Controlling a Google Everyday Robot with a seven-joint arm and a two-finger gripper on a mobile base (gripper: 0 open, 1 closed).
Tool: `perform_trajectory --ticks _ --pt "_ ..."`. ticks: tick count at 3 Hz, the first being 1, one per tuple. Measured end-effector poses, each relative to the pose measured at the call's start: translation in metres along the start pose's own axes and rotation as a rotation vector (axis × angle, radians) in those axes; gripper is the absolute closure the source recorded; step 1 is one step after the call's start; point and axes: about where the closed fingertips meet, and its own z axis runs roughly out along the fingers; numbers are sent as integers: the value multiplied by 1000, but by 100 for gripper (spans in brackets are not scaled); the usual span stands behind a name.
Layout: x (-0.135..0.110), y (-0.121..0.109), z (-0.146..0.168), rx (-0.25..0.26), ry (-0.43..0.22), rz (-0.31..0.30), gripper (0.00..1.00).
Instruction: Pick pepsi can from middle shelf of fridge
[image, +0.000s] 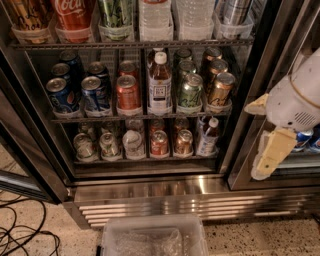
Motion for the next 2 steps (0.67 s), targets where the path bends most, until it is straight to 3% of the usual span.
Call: perform_trajectory --ticks 1,2 --pt "-6 11 39 -34 -100 -23 0" --pt "-19 27 64 20 -159 -11 0"
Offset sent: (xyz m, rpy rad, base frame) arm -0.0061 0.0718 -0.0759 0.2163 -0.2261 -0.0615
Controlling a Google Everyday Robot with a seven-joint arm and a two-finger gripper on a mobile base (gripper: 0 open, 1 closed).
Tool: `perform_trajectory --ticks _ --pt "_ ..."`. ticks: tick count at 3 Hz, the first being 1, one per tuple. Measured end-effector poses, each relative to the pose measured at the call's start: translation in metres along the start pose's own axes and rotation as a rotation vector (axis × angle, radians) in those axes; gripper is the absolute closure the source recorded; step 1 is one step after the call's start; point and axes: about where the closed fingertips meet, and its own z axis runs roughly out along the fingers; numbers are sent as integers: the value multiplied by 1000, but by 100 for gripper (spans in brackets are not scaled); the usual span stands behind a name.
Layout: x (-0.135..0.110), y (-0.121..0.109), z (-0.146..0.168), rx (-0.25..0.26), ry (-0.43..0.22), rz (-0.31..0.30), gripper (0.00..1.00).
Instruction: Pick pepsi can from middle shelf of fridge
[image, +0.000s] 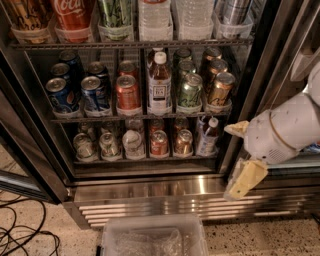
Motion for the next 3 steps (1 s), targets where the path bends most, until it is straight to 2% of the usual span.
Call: perform_trajectory --ticks 1,2,3 --pt "-18 13 21 86 -55 22 0" --pt "-43 20 38 175 -160 26 0" --pt "-78 17 51 204 -337 16 0"
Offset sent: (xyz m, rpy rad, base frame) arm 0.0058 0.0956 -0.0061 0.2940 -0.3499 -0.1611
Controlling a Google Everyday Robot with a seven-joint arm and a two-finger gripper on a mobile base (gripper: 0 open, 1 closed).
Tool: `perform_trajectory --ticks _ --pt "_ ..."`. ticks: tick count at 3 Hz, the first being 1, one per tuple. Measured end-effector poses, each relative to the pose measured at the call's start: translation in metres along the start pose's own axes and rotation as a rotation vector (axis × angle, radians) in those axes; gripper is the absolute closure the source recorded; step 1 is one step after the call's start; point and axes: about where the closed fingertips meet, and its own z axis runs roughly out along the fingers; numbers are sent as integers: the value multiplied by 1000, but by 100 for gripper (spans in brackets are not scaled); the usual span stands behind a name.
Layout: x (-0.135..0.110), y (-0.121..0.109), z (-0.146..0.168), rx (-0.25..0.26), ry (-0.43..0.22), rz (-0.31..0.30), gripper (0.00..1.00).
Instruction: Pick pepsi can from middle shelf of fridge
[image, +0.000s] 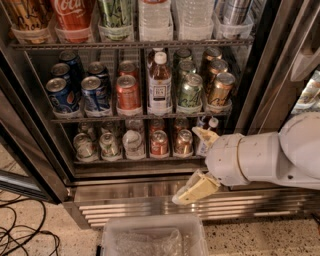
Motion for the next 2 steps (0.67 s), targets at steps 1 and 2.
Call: perform_trajectory --ticks 1,2 --pt "0 0 0 0 0 0 0" --pt "-2 9 4 -17 -20 -10 0"
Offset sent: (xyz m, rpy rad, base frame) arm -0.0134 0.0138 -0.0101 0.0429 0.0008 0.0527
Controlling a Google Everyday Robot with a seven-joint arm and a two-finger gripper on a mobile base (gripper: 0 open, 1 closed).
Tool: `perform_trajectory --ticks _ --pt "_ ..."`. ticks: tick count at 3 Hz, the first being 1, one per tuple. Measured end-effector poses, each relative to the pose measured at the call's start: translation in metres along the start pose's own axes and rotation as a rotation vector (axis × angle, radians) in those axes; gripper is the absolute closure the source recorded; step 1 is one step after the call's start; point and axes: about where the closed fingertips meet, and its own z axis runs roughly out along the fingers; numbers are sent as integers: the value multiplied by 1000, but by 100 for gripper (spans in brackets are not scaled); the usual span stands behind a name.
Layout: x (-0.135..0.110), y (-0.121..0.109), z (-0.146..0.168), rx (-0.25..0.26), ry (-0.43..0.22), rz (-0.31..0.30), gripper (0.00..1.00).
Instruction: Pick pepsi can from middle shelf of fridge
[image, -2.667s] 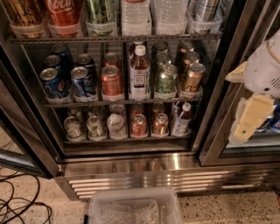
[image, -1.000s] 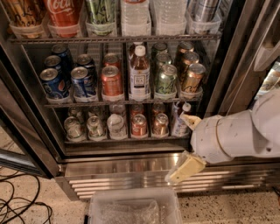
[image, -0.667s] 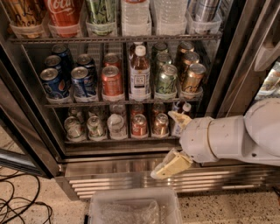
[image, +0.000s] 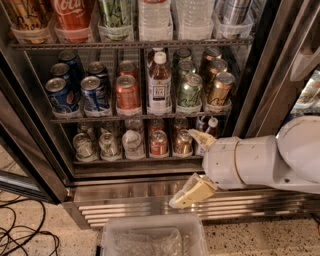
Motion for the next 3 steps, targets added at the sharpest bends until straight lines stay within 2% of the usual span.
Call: perform_trajectory --ticks 1,2,3 --pt "2 25 26 -9 -74 7 0" --pt "-9 48 57 24 -178 -12 0" --pt "-3 62 76 108 -258 5 0"
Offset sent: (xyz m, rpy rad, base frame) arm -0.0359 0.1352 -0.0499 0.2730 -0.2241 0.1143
